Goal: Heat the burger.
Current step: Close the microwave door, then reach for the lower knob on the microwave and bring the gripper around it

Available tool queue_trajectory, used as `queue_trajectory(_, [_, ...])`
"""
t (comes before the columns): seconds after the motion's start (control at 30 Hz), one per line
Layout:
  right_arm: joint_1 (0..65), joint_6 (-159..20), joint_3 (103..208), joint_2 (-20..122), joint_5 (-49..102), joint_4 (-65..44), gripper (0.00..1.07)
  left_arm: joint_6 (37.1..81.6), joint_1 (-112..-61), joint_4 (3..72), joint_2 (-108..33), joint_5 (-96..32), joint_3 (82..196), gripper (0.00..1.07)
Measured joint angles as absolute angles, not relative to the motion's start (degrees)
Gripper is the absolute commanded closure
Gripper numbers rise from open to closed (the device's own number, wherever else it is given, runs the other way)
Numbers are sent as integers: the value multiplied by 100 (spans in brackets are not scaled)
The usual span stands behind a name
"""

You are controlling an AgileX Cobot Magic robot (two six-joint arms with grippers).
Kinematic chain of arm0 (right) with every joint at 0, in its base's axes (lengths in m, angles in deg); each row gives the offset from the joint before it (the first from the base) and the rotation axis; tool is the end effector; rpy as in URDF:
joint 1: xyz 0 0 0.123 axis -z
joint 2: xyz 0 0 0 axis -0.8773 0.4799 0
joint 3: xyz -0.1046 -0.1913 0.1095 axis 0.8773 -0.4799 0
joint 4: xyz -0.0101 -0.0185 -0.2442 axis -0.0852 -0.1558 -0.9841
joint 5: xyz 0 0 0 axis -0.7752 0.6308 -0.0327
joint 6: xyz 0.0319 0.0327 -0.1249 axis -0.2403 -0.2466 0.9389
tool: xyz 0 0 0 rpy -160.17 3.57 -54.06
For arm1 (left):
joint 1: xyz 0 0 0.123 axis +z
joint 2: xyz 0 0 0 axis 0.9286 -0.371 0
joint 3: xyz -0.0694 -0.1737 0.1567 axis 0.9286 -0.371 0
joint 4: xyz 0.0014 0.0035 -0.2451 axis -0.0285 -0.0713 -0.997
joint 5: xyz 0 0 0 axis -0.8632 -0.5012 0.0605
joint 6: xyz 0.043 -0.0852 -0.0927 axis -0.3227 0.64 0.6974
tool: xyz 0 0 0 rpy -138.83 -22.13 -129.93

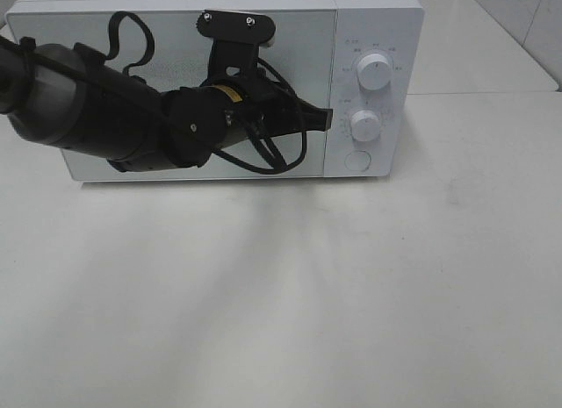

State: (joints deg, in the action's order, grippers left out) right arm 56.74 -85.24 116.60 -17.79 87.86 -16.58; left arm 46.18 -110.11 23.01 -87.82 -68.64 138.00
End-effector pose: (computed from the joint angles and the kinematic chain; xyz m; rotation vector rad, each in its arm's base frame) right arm 0.0704 -0.0062 0.2636 0.1148 1.9754 0.0550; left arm 0.3620 -0.2872 0.1142 0.4071 1.9131 -0.3912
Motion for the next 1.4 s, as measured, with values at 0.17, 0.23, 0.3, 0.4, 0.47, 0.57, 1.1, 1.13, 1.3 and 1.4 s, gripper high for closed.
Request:
queue_trajectory(0.17, [5674,-8524,11660,-1779,8786,-1658,32,4601,-10993,2307,-8782,-6577,13938,107])
queue_trajectory(0.23, [5674,-8524,11660,-1779,8786,-1658,32,4601,-10993,2312,-8782,-6554,13949,107])
queue_trajectory(0.3, [5674,-8524,11660,-1779,8786,-1658,32,4595,-10993,2312,-8782,-6462,13966,107])
queue_trajectory(0.4, [5674,-8524,11660,-1779,8786,-1658,32,4595,-10947,2289,-8707,-6170,14001,107])
queue_trajectory(0.47, [5674,-8524,11660,-1779,8786,-1658,32,4595,-10896,2255,-8627,-5912,14029,105])
queue_trajectory(0.57, [5674,-8524,11660,-1779,8786,-1658,32,4595,-10816,2175,-8467,-5448,14064,93])
queue_trajectory(1.1, [5674,-8524,11660,-1779,8786,-1658,32,4921,-10718,2095,-7624,-807,14109,6])
queue_trajectory(1.13, [5674,-8524,11660,-1779,8786,-1658,32,4921,-10718,2095,-7624,-807,14109,6])
queue_trajectory(1.3, [5674,-8524,11660,-1779,8786,-1658,32,4921,-10718,2501,-7412,339,14121,6])
queue_trajectory(1.4, [5674,-8524,11660,-1779,8786,-1658,32,5076,-10718,2862,-7321,740,14127,6])
